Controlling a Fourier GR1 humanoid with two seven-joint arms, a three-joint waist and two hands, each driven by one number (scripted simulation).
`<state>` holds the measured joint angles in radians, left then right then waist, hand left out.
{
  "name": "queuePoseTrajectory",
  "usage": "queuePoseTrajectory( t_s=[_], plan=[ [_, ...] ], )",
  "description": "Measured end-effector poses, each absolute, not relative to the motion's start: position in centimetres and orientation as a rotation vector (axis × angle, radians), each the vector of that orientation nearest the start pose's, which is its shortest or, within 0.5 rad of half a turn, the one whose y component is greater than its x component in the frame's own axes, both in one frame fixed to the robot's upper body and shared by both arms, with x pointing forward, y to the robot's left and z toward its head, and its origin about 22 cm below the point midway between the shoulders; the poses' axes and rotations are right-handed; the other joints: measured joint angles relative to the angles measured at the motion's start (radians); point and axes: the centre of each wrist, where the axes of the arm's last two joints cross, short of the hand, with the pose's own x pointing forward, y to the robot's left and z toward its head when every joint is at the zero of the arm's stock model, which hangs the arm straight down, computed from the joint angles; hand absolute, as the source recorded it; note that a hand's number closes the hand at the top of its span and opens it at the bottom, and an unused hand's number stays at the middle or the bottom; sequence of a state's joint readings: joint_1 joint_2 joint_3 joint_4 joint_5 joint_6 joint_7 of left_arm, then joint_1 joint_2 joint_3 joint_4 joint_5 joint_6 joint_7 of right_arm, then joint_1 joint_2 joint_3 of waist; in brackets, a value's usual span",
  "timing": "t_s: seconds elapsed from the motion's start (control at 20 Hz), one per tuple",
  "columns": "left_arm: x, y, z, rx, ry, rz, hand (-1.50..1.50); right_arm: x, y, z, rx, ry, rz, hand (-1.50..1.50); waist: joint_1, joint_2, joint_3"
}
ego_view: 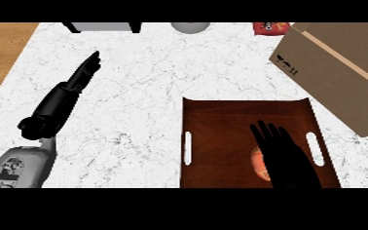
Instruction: Pick the squash from the tray and place it in the cardboard box
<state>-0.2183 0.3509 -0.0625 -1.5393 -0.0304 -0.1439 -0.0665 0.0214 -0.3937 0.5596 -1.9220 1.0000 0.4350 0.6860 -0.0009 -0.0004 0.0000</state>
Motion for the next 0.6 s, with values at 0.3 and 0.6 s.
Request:
queuePoseTrajectory(
  t_s=[0.3,0.6],
  plan=[
    [28.7,27.3,6.4,0.102,-1.752,-0.529,0.0,19.8,-18.5,3.8,-0.92,-0.871,1.383,-1.5,0.001,0.0,0.0],
    [28.5,27.3,6.3,0.101,-1.749,-0.526,0.0,20.0,-19.8,2.2,-0.933,-0.843,1.376,-1.5,0.0,0.0,0.0]
  ],
)
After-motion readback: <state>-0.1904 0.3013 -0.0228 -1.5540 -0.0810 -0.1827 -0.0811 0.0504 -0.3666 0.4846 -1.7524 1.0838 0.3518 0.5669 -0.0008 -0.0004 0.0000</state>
